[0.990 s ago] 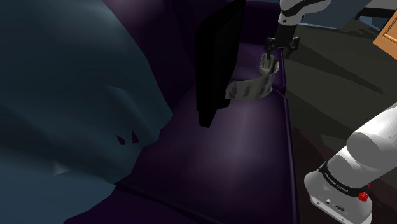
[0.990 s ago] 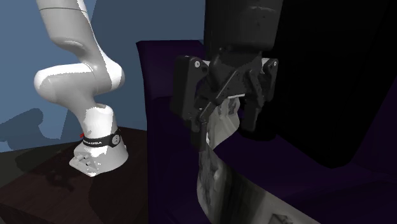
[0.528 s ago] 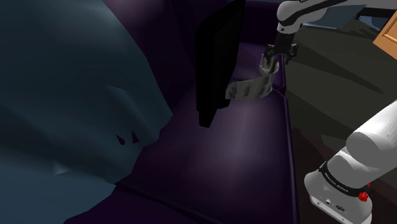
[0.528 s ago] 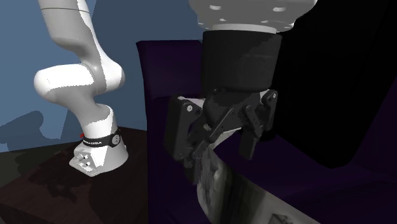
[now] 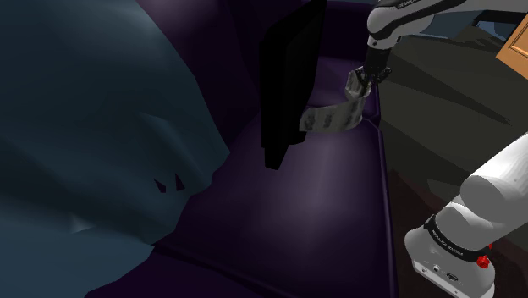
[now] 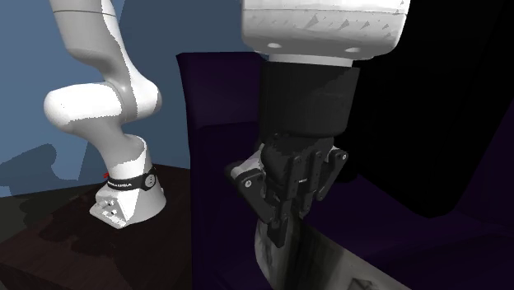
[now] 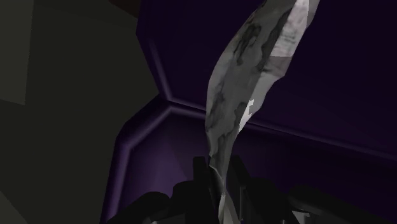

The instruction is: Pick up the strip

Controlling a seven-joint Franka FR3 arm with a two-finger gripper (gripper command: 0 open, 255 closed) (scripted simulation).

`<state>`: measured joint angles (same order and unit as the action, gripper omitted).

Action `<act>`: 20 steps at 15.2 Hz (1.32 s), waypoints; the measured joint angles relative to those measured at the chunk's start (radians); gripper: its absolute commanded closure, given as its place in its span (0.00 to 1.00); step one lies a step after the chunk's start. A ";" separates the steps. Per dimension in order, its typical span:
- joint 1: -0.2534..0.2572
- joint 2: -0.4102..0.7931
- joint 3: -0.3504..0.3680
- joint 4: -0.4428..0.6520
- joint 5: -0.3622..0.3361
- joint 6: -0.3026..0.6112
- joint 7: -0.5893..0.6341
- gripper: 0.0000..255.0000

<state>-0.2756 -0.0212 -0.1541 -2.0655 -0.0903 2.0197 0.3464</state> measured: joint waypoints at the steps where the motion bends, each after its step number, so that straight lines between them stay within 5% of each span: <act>1: 0.000 0.000 0.000 0.000 0.000 0.000 0.000 1.00; 20: 0.003 -0.036 0.004 0.147 0.000 -0.185 -0.008 1.00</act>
<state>-0.2723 -0.0577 -0.1503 -1.9182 -0.0899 1.8349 0.3386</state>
